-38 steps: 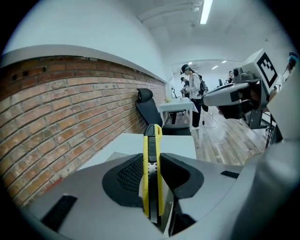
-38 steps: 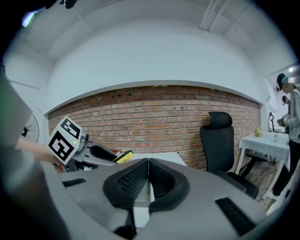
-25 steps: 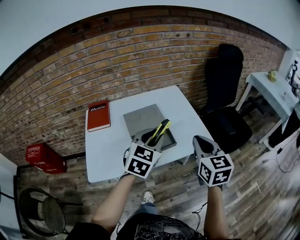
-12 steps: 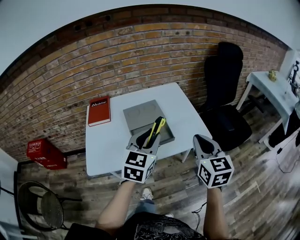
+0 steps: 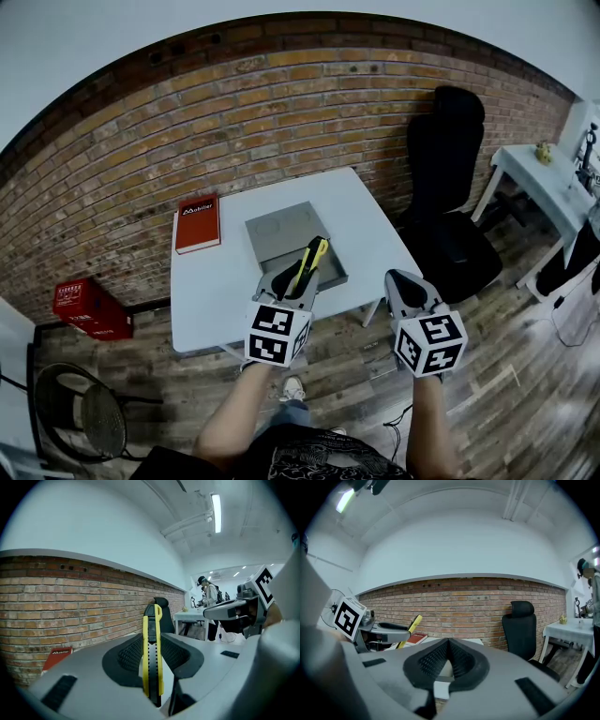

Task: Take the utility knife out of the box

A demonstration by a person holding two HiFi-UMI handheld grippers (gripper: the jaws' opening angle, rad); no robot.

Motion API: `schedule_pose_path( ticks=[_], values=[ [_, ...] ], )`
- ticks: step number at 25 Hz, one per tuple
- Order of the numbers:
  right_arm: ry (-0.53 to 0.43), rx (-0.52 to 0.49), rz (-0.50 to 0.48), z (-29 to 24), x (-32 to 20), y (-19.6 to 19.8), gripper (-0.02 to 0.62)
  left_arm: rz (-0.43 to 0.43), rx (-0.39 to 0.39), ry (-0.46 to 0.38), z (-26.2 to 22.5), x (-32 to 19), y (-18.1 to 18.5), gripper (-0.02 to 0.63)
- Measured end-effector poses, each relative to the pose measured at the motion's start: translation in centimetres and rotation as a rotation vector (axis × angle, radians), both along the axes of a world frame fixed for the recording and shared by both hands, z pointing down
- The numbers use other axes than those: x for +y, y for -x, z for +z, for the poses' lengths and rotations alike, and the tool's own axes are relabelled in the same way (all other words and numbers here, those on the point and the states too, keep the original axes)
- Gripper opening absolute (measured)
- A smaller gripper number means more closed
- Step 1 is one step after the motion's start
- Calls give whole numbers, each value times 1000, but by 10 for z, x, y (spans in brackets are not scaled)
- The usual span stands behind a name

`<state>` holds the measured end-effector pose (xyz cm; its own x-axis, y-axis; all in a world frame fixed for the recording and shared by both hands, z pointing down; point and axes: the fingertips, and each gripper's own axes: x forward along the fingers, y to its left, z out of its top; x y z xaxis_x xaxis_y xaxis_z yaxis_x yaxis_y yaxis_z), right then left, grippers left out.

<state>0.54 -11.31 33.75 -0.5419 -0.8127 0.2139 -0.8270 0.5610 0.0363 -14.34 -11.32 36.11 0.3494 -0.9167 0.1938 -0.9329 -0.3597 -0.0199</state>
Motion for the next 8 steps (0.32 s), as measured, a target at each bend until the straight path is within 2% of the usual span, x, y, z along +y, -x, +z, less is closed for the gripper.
schedule_pose_path(
  ticks=[8],
  values=[
    [3,-14,2,0,-2,2,18,1,-1,7,1,-2,2,127]
  ],
)
